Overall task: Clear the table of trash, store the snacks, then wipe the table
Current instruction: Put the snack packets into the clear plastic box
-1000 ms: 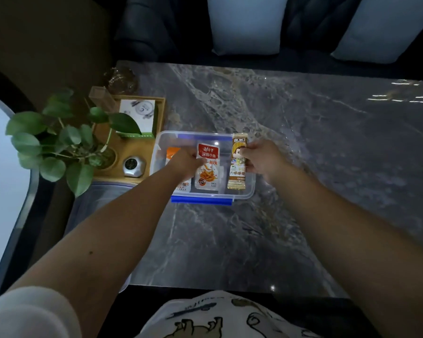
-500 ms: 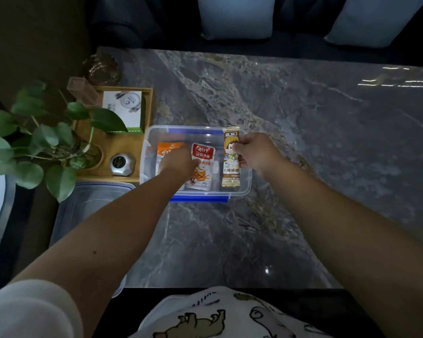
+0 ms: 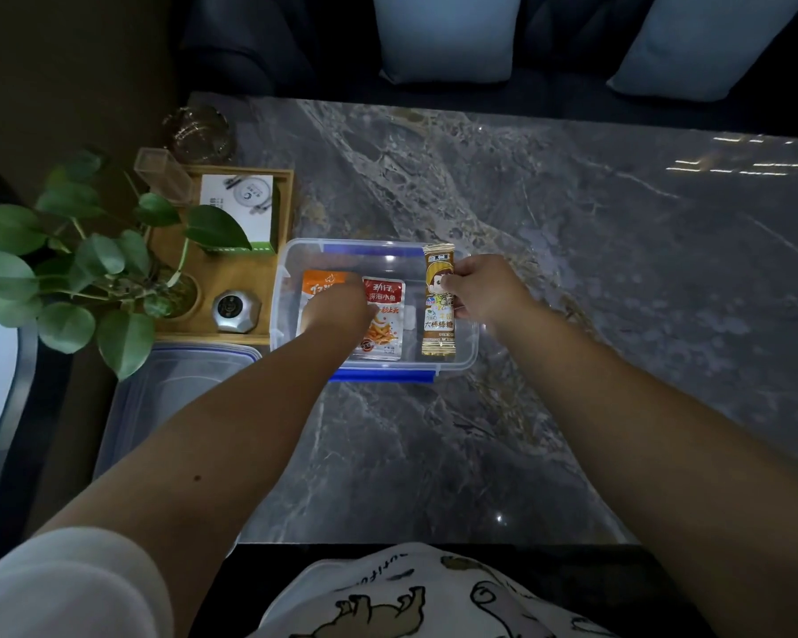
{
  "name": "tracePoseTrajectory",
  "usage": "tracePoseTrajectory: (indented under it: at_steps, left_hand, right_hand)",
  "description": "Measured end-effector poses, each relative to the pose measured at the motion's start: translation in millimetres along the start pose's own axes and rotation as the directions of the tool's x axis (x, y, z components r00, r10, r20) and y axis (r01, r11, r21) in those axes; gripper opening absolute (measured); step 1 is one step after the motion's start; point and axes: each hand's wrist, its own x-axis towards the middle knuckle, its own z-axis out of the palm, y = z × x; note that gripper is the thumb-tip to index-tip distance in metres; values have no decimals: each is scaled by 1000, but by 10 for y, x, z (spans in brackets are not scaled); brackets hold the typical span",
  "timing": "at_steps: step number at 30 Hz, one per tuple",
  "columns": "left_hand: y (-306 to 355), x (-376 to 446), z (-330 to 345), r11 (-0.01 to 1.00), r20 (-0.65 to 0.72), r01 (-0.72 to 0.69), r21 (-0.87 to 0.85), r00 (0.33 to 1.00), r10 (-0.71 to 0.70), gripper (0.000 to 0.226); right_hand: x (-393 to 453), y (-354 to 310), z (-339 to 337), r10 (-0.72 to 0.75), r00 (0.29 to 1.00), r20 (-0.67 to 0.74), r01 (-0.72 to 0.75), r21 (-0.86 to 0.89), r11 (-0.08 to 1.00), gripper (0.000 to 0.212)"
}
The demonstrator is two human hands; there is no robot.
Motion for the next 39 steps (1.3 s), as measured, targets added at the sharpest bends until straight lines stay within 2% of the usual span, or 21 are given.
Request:
tracePoseTrajectory:
  at_steps: [3, 6, 10, 13, 18, 23, 27, 30, 32, 34, 36, 39]
  left_hand:
    - [5, -11, -53, 1000, 3, -14, -10, 1000, 14, 34]
    - [0, -37, -179, 999, -36, -37, 4, 999, 37, 25]
    - [-129, -178, -424, 993, -213, -113, -16, 971, 107, 21]
    - [-316, -306, -519, 979, -310, -153, 136, 932, 189, 27]
    - [-511, -412, -432, 995, -213, -40, 96, 975, 60, 47]
    - [-569, -395, -353, 997, -120, 60, -52, 991, -66, 63]
    - [-614, -366, -320, 992, -119, 54, -116, 991, -68, 68]
    - [-621, -352, -298, 987, -133, 50, -156, 989, -71, 68]
    - [-624, -348, -298, 985, -143, 36, -169, 988, -61, 68]
    - [-628, -350, -299, 985, -149, 29, -169, 987, -54, 68]
    - [-628, -354, -293, 985, -158, 19, -170, 986, -47, 68]
    - [-630, -354, -286, 986, -157, 11, -164, 987, -38, 69]
  right_hand:
    - [8, 0, 4, -10, 1000, -15, 10, -38, 999, 4]
    - [19, -3, -1, -30, 999, -38, 26, -98, 995, 13]
    - [41, -34, 72, -88, 992, -88, 58, -296, 953, 11]
    - [47, -59, 236, -119, 988, -99, 65, -437, 897, 9]
    - [128, 0, 483, -113, 991, -71, 49, -592, 804, 8]
    - [209, 46, 623, -129, 985, -117, 11, -696, 718, 11]
    - [246, 101, 651, -126, 982, -138, -13, -723, 690, 11]
    - [246, 152, 646, -173, 977, -126, 25, -734, 678, 5]
    - [199, 188, 649, -224, 974, -44, 102, -795, 598, 23]
    - [149, 254, 647, -245, 963, 113, 219, -860, 461, 44]
    - [106, 306, 643, -206, 953, 222, 281, -903, 324, 62]
    - [87, 314, 630, -173, 952, 251, 285, -936, 208, 65]
